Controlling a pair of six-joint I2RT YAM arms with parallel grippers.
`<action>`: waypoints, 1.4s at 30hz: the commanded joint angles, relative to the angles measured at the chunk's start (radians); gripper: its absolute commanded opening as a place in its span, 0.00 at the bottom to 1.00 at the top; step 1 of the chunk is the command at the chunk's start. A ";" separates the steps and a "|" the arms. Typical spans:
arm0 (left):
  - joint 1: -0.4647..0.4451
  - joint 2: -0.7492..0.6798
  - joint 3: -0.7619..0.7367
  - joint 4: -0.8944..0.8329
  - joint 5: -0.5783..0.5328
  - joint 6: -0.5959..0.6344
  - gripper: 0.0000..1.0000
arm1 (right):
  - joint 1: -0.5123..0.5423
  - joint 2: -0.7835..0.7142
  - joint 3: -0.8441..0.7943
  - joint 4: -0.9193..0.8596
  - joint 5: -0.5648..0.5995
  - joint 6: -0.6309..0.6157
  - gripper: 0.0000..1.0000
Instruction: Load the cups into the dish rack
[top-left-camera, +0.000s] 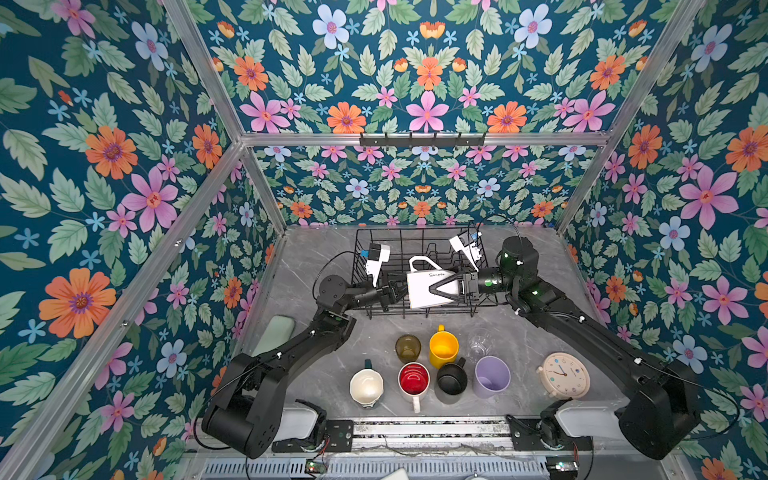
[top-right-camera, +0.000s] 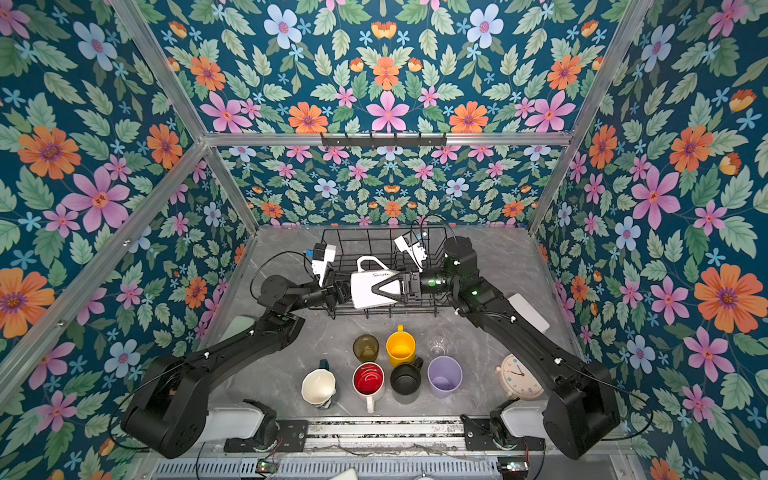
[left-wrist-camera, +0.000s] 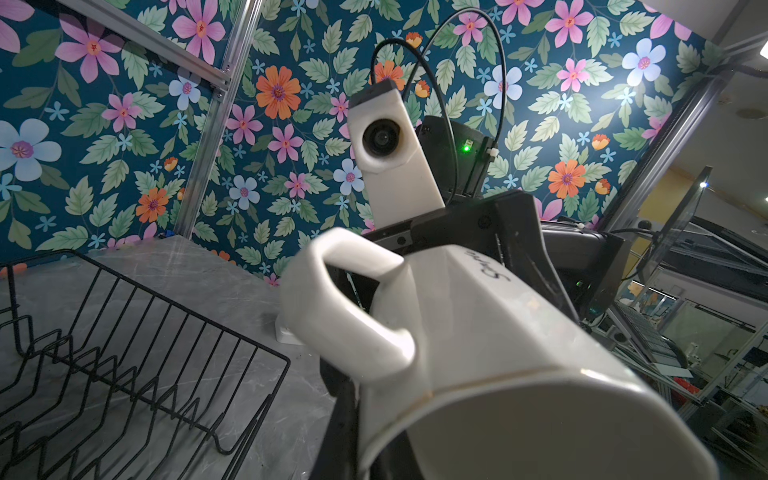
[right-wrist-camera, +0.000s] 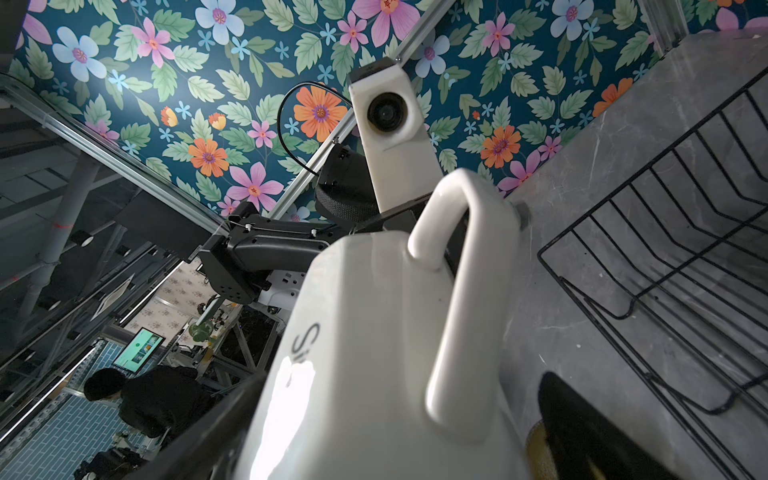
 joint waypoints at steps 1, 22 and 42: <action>0.000 0.000 0.009 0.100 0.008 -0.019 0.00 | 0.008 0.011 0.007 0.034 -0.012 0.014 0.99; 0.000 0.029 0.035 0.099 0.006 -0.035 0.00 | 0.040 0.045 0.007 -0.010 -0.031 -0.018 0.89; 0.004 0.054 0.053 0.081 0.001 -0.044 0.00 | 0.041 0.063 0.005 -0.031 0.002 -0.017 0.00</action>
